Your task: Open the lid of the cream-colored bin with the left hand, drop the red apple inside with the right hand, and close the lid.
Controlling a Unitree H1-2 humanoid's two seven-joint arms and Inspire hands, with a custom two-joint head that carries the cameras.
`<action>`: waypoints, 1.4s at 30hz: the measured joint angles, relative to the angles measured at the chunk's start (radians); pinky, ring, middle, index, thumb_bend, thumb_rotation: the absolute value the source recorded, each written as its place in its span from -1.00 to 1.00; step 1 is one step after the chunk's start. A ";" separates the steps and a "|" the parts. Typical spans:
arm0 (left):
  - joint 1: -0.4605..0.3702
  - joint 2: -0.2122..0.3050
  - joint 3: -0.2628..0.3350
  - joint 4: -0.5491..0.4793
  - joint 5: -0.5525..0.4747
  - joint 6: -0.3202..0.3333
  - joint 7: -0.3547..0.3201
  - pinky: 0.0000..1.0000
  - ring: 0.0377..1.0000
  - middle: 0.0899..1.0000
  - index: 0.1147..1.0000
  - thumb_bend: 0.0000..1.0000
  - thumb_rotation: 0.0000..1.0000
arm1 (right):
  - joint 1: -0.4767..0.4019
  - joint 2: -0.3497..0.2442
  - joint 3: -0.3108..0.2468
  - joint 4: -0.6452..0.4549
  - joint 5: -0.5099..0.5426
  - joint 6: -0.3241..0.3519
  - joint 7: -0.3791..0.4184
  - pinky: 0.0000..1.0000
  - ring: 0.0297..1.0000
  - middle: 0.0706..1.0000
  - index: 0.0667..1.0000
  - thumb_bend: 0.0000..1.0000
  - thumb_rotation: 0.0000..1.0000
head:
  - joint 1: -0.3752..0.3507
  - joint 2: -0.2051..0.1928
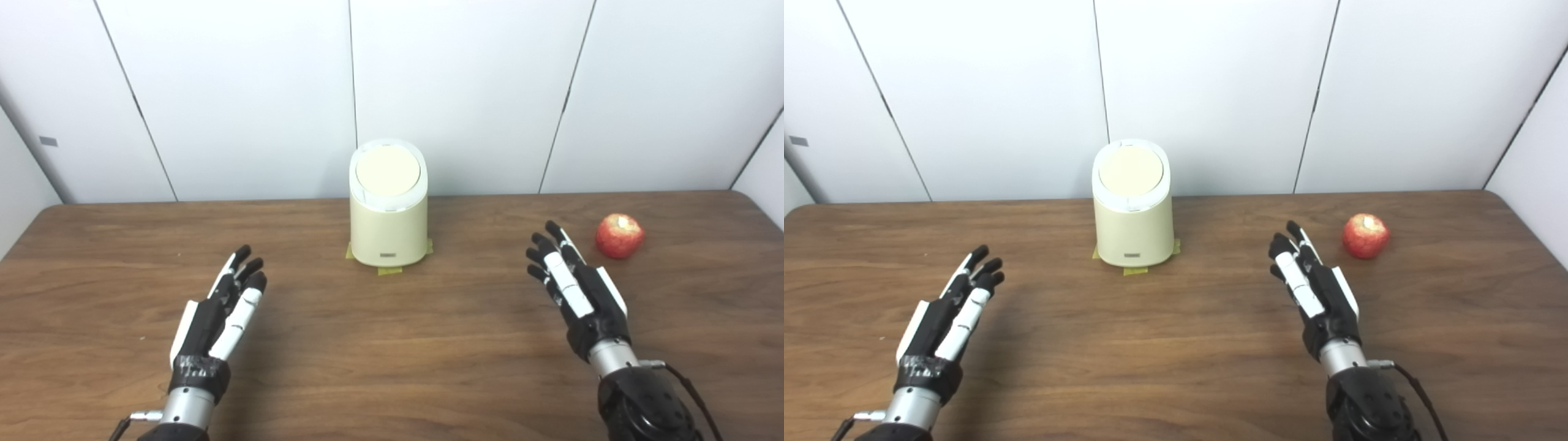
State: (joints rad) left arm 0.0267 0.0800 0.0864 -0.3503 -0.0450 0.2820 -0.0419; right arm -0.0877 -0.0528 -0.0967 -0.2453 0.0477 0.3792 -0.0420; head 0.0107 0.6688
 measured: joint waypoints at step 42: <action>0.011 0.025 -0.021 -0.010 0.080 0.009 -0.006 1.00 0.90 0.86 0.93 0.23 0.44 | 0.049 -0.004 0.026 0.013 0.040 -0.047 0.027 0.79 0.91 0.94 0.98 0.17 0.37 | -0.012 -0.242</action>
State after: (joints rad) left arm 0.0380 0.1054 0.0651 -0.3599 0.0355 0.2908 -0.0483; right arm -0.0388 -0.0568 -0.0708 -0.2324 0.0882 0.3319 -0.0148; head -0.0016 0.4265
